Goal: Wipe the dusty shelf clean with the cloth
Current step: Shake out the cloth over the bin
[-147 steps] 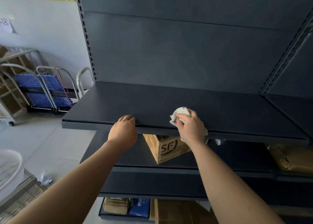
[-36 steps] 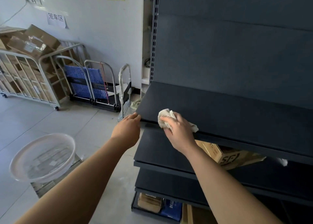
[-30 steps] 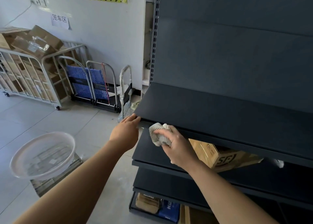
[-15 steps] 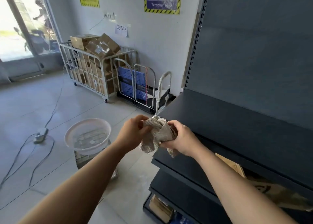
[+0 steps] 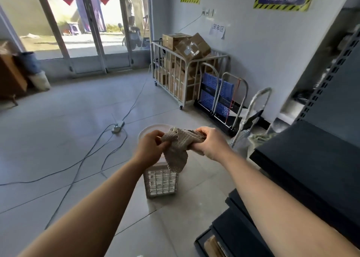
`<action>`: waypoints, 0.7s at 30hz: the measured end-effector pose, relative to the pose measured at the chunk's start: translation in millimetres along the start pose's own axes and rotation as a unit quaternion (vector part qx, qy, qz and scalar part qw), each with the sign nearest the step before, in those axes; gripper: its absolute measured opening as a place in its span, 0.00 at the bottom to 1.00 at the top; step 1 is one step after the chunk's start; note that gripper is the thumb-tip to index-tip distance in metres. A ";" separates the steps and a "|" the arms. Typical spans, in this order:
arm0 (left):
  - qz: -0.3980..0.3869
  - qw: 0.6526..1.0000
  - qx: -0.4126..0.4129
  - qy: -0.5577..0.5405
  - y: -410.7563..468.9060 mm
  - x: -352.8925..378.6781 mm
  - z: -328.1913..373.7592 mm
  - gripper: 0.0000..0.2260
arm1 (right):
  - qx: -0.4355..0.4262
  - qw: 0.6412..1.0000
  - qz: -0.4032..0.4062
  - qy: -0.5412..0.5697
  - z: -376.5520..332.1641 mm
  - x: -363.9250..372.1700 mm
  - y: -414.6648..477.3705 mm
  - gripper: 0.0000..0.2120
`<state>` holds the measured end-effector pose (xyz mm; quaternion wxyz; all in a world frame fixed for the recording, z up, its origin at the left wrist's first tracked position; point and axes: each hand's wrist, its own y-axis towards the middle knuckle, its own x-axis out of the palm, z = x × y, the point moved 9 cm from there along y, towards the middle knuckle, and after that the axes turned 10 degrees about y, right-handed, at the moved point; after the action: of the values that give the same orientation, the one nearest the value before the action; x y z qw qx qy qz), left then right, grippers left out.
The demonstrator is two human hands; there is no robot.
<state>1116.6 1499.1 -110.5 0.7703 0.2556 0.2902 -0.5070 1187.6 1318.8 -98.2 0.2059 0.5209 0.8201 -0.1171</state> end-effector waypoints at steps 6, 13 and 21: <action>0.015 0.999 -0.035 0.037 60.2 -25.1 -56.0 0.09 | 0.009 0.999 -0.039 -0.004 -1.4 59.4 84.5 0.19; -0.014 0.996 -0.061 0.055 149.4 -43.7 -123.1 0.12 | 0.018 0.998 -0.051 -0.029 -10.6 115.6 177.0 0.19; -0.058 0.993 -0.080 0.063 238.2 -32.2 -174.8 0.10 | 0.044 0.997 -0.053 -0.028 4.7 149.1 259.8 0.17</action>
<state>1294.9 1724.4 -186.6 0.7377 0.2071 0.3923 -0.5088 1367.6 1548.8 -165.1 0.1991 0.4813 0.8349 -0.1779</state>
